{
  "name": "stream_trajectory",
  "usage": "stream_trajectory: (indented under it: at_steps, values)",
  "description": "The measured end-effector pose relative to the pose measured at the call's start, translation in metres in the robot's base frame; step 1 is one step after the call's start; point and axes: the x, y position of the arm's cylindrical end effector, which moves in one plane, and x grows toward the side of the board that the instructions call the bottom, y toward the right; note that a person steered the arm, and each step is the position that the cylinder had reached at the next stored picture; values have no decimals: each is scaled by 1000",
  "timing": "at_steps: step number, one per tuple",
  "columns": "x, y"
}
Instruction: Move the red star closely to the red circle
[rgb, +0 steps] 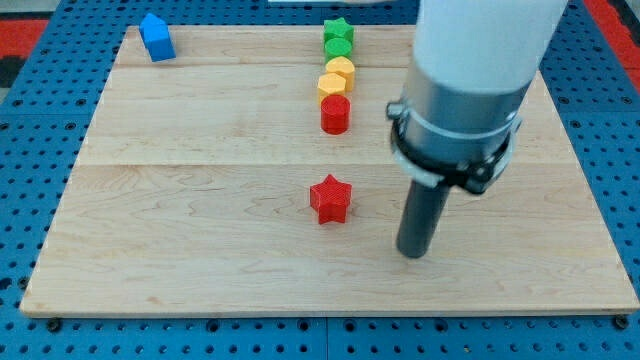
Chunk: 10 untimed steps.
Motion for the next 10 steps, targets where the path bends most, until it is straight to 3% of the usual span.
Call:
stream_trajectory:
  at_steps: [2,5,7,10]
  values:
    - [-39,-53]
    - [-63,-115]
    - [-76,-69]
    - [-92,-56]
